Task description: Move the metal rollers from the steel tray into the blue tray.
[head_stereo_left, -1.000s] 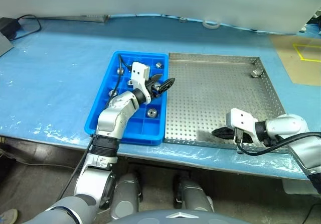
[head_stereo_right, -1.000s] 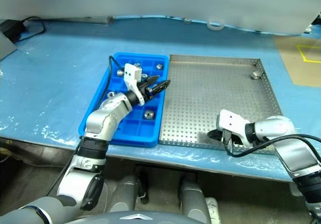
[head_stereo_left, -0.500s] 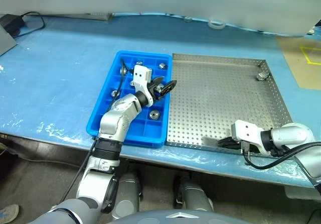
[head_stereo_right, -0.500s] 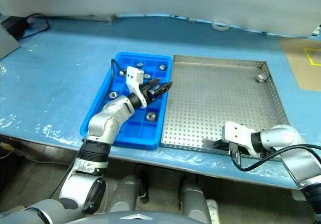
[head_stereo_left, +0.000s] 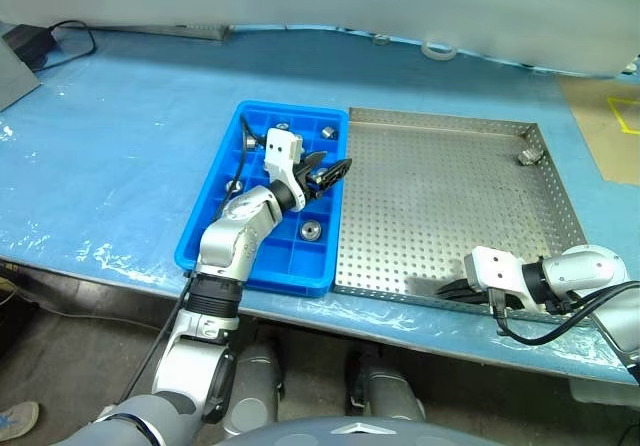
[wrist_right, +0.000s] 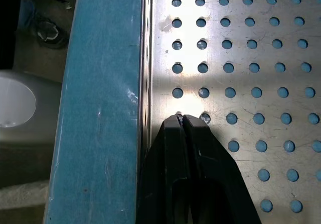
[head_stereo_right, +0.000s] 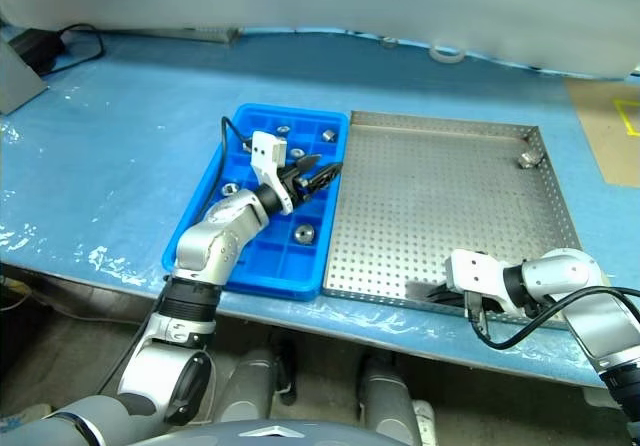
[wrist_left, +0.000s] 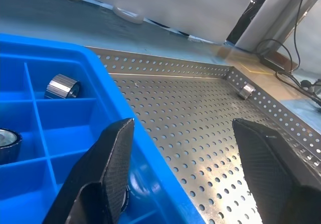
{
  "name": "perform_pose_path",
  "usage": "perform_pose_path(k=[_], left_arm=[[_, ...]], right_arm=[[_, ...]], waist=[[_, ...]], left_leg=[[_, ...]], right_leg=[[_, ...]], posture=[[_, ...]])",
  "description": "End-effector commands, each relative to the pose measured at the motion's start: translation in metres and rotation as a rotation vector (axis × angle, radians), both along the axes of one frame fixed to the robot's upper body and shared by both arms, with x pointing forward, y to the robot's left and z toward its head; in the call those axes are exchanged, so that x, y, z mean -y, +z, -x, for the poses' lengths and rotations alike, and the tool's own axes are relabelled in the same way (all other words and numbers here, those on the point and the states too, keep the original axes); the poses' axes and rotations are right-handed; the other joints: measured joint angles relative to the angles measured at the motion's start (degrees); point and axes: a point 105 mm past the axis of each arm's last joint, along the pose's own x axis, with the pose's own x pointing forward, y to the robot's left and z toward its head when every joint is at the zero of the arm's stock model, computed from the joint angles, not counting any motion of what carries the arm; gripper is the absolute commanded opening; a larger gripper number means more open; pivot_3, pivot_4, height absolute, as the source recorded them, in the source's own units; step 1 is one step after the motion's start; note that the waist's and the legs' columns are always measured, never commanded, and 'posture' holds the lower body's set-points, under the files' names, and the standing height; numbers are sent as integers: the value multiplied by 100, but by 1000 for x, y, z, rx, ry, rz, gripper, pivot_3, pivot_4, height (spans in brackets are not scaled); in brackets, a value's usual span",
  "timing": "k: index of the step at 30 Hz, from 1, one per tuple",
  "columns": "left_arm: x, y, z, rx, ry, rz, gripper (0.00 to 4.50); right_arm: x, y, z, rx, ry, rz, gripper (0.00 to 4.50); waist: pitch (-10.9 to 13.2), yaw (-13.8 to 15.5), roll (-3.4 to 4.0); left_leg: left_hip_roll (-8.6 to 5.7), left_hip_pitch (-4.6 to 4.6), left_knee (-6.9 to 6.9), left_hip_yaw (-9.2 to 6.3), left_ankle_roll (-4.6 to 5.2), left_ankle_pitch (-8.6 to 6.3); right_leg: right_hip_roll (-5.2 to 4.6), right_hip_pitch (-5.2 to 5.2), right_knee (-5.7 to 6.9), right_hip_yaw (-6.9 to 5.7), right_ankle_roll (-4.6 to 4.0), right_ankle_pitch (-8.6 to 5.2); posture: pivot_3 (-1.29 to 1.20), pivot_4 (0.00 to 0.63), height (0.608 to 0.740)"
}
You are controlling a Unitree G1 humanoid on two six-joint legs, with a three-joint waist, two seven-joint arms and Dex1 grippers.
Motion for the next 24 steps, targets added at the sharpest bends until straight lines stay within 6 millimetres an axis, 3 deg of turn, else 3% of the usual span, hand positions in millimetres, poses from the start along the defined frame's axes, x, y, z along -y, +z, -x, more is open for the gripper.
perform_pose_path(k=[1, 11, 19, 24], left_arm=[[2, 12, 1, 46, -6, 15, 3334], [4, 11, 0, 41, -9, 20, 3334], [4, 11, -1, 40, -12, 21, 3334], [5, 9, 0, 37, -13, 21, 3334]], right_arm=[[-8, -25, 38, -215, 98, -26, 45], [-3, -29, 64, -307, 150, -53, 45], [1, -30, 93, -396, 186, -81, 45], [7, -32, 75, -315, 119, -86, 45]], waist=[[-1, 24, 1], [-30, 93, 43], [-68, 148, 89], [-90, 205, 89]], left_leg=[[0, 0, 0, 0, 1, -1], [-4, -18, 2, -1, 14, -30], [-5, -77, 41, -1, 31, -82], [17, -133, 112, -2, 32, -122]], right_leg=[[-1, 0, 2, -4, -1, -4], [-36, 39, 26, -74, 1, -103], [-44, 54, 125, -66, 20, -222], [-43, 60, 228, -63, 43, -318]], posture=[[-128, 150, 740], [-134, 150, 740], [-134, 150, 740], [-137, 150, 740]])
